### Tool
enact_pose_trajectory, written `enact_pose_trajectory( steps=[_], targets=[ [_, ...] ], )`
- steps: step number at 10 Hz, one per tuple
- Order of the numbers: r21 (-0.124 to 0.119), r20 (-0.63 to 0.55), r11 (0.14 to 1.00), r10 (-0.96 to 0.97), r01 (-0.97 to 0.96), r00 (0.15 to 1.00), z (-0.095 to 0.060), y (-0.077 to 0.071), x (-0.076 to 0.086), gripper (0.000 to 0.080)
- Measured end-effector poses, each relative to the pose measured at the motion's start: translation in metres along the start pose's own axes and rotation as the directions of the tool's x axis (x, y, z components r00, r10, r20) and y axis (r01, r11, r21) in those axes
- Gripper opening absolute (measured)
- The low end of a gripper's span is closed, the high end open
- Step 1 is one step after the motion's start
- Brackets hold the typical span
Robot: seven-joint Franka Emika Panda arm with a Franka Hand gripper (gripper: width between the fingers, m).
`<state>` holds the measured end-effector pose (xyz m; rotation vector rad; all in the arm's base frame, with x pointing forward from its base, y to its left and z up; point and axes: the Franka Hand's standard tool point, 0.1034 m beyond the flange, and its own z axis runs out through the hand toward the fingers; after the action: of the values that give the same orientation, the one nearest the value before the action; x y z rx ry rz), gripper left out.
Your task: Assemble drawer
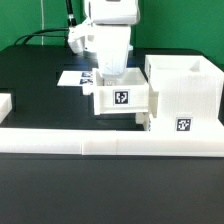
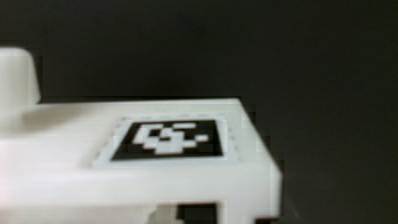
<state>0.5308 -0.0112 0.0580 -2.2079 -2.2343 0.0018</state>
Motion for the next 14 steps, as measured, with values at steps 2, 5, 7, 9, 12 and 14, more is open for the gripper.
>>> enact_pose_trajectory(
  steps=[2, 5, 7, 9, 12, 14],
  targets=[
    [0.001, 0.000, 1.000, 0.003, -0.003, 1.000, 0.000, -0.001, -0.002, 0.0042],
    [0.003, -0.002, 1.000, 0.016, -0.016, 1.000, 0.002, 0.008, 0.003, 0.0042],
    [0.002, -0.005, 1.000, 0.030, -0.030, 1.000, 0.006, 0.012, 0.005, 0.0042],
    [-0.019, -0.008, 0.999, 0.035, -0.035, 0.999, 0.006, 0.015, 0.006, 0.0042],
    [-0.019, -0.009, 0.999, 0.044, -0.044, 0.999, 0.005, 0.015, 0.014, 0.0042],
    [-0.015, -0.003, 0.998, 0.063, -0.063, 0.998, 0.006, 0.014, 0.016, 0.0042]
  ],
)
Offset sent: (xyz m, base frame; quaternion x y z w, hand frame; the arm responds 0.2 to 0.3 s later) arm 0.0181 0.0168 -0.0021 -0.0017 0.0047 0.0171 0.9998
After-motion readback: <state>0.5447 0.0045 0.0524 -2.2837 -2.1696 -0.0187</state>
